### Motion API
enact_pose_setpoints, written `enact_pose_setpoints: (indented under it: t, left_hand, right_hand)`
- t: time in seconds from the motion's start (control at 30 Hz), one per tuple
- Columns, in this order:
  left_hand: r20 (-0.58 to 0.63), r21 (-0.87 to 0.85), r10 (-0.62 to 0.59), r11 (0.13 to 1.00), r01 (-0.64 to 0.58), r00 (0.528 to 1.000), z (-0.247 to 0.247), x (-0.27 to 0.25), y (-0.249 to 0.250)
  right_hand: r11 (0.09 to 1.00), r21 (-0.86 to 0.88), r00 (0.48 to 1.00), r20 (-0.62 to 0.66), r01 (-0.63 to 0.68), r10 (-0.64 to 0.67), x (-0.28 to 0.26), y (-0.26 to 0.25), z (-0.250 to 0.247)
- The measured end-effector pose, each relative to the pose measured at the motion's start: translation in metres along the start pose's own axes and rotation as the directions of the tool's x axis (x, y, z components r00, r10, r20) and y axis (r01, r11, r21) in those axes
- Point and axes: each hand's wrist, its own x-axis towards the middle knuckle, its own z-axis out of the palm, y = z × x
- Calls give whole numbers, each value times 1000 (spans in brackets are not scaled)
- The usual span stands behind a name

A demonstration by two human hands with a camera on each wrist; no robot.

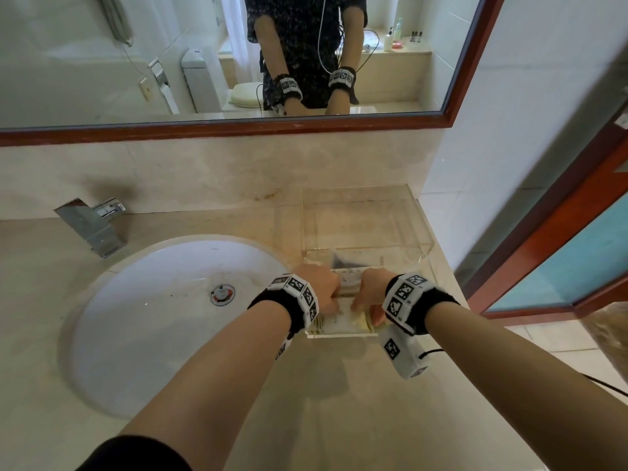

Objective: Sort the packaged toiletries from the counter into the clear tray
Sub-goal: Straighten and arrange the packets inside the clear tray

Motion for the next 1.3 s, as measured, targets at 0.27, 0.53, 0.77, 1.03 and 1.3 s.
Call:
enact_pose_setpoints:
  t: [0.27, 0.53, 0.77, 1.03, 1.3]
  left_hand:
    - [61, -118, -37, 992, 44, 997, 6, 5, -1]
    - [118, -179, -73, 979, 93, 990, 11, 8, -1]
    - [204, -232, -97, 962, 144, 974, 9, 14, -2]
    - [206, -193, -52, 977, 93, 977, 13, 25, -2]
    - [200, -167, -87, 978, 121, 976, 0, 1, 10]
  right_hand:
    - [997, 73, 1000, 20, 16, -18, 9, 0, 8]
    - [999, 24, 997, 54, 49, -50, -1, -5, -1]
    - [996, -62, 994, 95, 58, -51, -8, -12, -5]
    - [976, -189, 990, 107, 110, -90, -8, -16, 4]
    - [975, -187, 992, 60, 119, -109, -10, -14, 3]
